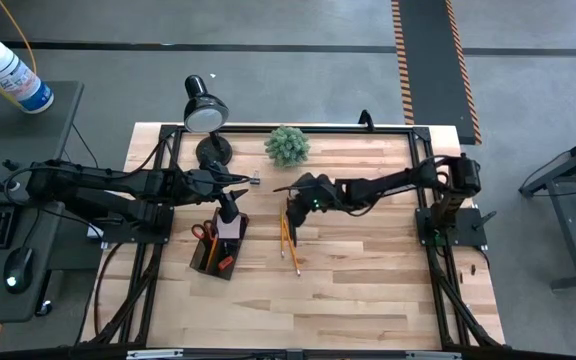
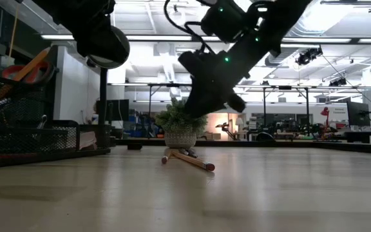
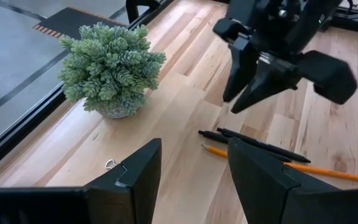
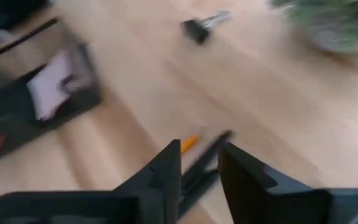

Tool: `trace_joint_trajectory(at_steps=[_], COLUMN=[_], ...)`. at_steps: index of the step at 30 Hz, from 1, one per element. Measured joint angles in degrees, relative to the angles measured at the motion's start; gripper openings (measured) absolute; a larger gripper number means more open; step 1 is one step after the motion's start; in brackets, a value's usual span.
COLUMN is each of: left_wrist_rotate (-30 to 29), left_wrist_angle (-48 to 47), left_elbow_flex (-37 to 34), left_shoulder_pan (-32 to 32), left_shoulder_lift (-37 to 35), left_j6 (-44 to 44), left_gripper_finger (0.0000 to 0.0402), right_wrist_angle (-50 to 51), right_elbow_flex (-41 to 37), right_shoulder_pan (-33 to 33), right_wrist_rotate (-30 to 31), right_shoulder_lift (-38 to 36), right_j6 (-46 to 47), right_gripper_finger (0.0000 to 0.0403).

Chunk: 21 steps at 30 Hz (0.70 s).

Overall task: Pick and place office supplies into organizer
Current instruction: Put the left black pen into the desk organizer

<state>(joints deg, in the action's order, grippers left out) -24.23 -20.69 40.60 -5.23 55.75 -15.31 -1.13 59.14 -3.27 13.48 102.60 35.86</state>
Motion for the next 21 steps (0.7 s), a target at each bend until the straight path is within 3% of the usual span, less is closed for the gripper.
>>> trace_joint_trajectory(at_steps=[5, 11, 21], left_wrist_rotate=[-0.6, -0.9, -0.9], left_wrist_angle=[0.1, 0.0, -0.4], left_elbow_flex=[0.0, 0.0, 0.0], left_shoulder_pan=[0.0, 0.0, 0.0], left_shoulder_lift=[0.0, 0.0, 0.0], left_j6=[0.0, -0.1, -0.2], left_gripper_finger=[0.0172, 0.0172, 0.0172], right_wrist_angle=[2.3, 3.6, 26.8], right_elbow_flex=[3.0, 9.4, 24.6], right_shoulder_pan=[1.4, 2.2, 2.7], right_wrist_rotate=[9.4, 10.1, 15.9], right_shoulder_lift=[2.8, 9.3, 18.9], right_j6=[4.6, 6.6, 10.3], right_gripper_finger=[0.0130, 0.0139, 0.0138])
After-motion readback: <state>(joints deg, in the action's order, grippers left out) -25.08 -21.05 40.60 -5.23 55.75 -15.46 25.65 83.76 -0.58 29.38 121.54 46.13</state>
